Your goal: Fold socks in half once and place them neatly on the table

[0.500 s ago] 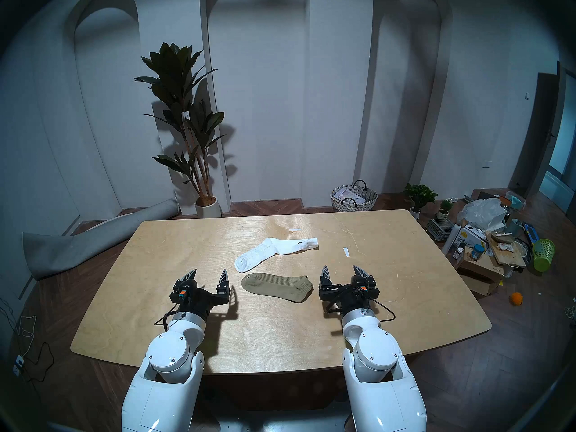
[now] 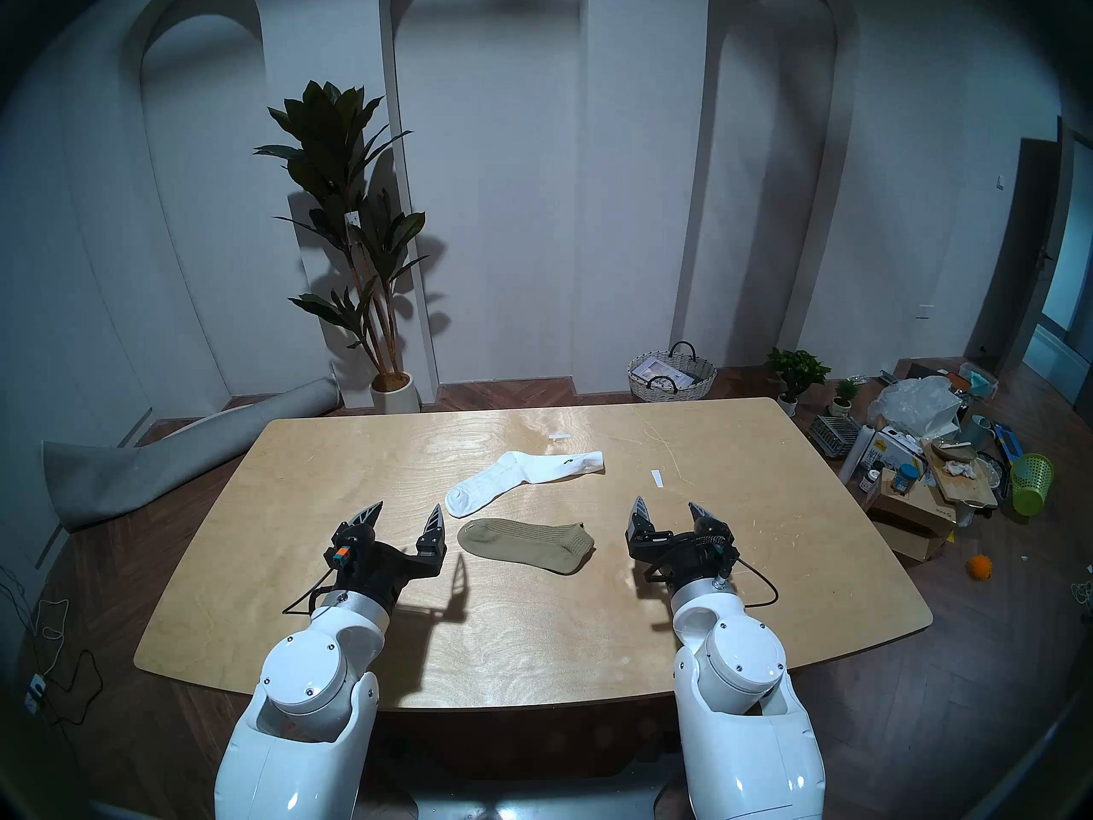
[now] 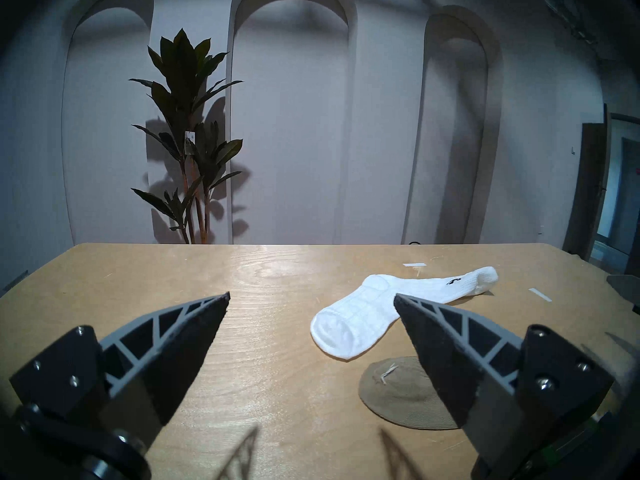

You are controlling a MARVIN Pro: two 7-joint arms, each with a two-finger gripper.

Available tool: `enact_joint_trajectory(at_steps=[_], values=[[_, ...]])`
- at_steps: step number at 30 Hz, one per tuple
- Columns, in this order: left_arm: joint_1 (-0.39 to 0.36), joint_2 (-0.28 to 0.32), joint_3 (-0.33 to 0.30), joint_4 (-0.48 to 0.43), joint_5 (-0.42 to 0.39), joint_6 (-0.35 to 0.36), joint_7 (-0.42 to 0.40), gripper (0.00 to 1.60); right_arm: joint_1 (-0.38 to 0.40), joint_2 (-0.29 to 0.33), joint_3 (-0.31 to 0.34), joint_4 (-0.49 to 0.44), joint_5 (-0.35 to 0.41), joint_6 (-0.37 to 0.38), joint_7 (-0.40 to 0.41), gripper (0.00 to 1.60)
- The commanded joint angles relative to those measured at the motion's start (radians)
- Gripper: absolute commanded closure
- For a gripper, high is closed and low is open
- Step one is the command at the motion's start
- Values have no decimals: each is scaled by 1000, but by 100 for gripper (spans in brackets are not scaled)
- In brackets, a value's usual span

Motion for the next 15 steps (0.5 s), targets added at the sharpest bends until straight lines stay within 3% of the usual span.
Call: enact_joint_trajectory(at_steps=[1,14,15], values=[[38,-5,7,-78,2,27,32,0,-6,-2,-4,-52,92,91,67,0],[59,2,23,-114,14,56,88,0,-122,-3,-7,-201,147,263,81,0],[59,4,29,-115,11,58,94,0,-142,-12,-6,-235,151,306,60,0]])
